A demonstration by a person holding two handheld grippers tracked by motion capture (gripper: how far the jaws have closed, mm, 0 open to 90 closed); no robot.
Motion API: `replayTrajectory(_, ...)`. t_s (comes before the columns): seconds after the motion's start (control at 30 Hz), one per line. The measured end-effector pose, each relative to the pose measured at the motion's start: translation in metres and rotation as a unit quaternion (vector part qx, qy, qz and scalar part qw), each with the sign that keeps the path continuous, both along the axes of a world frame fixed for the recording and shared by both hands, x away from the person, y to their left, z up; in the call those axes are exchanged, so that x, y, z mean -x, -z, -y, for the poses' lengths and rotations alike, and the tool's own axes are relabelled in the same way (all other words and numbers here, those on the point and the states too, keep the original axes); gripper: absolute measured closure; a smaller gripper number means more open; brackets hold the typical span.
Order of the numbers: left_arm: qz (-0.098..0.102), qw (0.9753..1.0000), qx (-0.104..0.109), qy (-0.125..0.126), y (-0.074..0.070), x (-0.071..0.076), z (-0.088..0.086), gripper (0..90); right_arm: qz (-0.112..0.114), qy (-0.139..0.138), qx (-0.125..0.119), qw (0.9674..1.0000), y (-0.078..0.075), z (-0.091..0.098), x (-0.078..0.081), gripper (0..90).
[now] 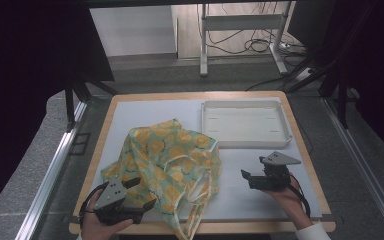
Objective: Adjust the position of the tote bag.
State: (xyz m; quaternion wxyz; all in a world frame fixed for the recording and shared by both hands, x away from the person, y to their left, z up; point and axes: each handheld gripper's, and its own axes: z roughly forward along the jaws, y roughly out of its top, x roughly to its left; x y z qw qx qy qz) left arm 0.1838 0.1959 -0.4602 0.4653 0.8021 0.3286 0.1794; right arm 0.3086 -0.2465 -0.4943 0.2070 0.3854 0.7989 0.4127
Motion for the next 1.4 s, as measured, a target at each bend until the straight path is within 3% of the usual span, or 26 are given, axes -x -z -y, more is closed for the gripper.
replayTrajectory(0.3, -0.007, 0.9994, -0.013, 0.031, -0.007, -0.010, 0.019, 17.0, 0.000, 0.002, 0.007, 1.0000, 0.001, -0.002, 0.001, 15.2)
replayTrajectory(0.67, -0.009, 0.9996, -0.019, 0.020, -0.014, -0.028, 0.029, 19.4, -0.002, 0.000, 0.007, 1.0000, 0.000, -0.003, 0.003, 15.2)
replayTrajectory(0.8, -0.012, 0.9986, -0.029, 0.042, -0.009, -0.029, 0.036, 22.1, -0.002, -0.002, 0.007, 1.0000, 0.000, -0.004, 0.004, 15.2)
replayTrajectory(1.0, -0.032, 0.9949, -0.048, 0.083, 0.008, -0.029, 0.046, 23.5, -0.007, 0.000, 0.008, 0.9999, 0.002, -0.004, 0.003, 15.2)
replayTrajectory(1.07, -0.060, 0.9921, -0.050, 0.098, 0.018, -0.032, 0.046, 20.8, -0.007, 0.000, 0.011, 0.9999, 0.002, -0.004, 0.003, 15.2)
replayTrajectory(1.1, -0.060, 0.9921, -0.050, 0.098, 0.018, -0.032, 0.046, 19.4, -0.007, 0.000, 0.011, 0.9999, 0.002, -0.004, 0.003, 15.2)
replayTrajectory(1.27, -0.105, 0.9875, -0.054, 0.105, 0.038, -0.036, 0.044, 17.7, -0.012, 0.000, 0.015, 0.9998, 0.003, -0.005, 0.002, 15.2)
replayTrajectory(1.3, -0.117, 0.9856, -0.063, 0.105, 0.045, -0.038, 0.044, 17.9, -0.014, 0.000, 0.016, 0.9998, 0.004, -0.005, 0.002, 15.2)
replayTrajectory(1.4, -0.122, 0.9842, -0.075, 0.104, 0.052, -0.040, 0.045, 19.3, -0.014, -0.001, 0.017, 0.9998, 0.004, -0.005, 0.002, 15.2)
